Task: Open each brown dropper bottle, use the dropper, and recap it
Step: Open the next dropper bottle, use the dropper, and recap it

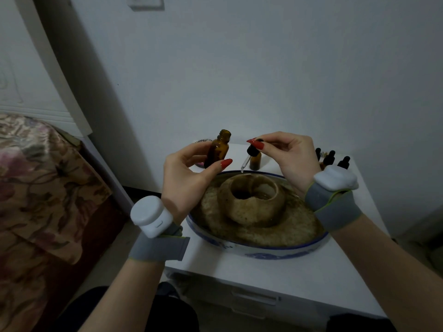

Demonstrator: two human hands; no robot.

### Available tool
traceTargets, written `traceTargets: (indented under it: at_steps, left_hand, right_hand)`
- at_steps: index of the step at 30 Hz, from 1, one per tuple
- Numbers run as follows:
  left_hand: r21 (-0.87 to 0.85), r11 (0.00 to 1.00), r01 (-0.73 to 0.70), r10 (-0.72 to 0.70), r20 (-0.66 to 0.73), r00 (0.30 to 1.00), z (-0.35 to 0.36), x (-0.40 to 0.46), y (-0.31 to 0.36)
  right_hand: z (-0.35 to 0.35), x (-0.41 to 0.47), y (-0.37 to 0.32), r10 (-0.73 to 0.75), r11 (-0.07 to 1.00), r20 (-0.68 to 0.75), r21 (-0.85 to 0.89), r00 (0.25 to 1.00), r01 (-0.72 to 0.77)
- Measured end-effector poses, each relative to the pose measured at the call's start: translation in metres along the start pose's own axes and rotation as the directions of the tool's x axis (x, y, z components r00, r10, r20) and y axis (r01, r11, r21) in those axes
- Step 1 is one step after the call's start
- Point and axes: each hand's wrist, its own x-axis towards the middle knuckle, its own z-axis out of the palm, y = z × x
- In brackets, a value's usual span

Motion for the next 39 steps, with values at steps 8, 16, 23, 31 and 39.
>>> traceTargets:
  at_steps: [8, 16, 23, 31, 39]
  left_hand:
    - [0.003, 1.0, 0.001, -0.001, 0.003, 1.0, 0.0002, 0.0, -0.0001]
    - [-0.012, 1.0, 0.006, -0.006, 0.002, 1.0, -0.0007, -0.0002, 0.0014]
    - [-0.002, 1.0, 0.006, -0.006, -0.009, 1.0, -0.0006, 0.0001, 0.0011]
    - [0.011, 1.0, 0.004, -0.003, -0.011, 1.0, -0.0016, 0.0003, 0.0015]
    - [0.013, 1.0, -0.012, 0.012, -0.024, 1.0, -0.0018, 0.0004, 0.0024]
  right_hand:
    - [0.0, 0.0001, -0.0001, -0.005, 1.0, -0.005, 0.006, 1.0, 0.005]
    - [0.0022, -0.0007, -0.003, -0.023, 0.999, -0.006, 0.023, 1.0, 0.023]
    - [0.0027, -0.0015, -0.004, 0.002, 1.0, -0.006, 0.026, 1.0, -0.001]
    - [0.0035, -0.0037, -0.0041, 0.029, 0.999, 0.027, 0.026, 0.999, -0.03]
    - [0.0055, -0.0062, -0.0067, 0.046, 0.999, 0.059, -0.007, 0.997, -0.046]
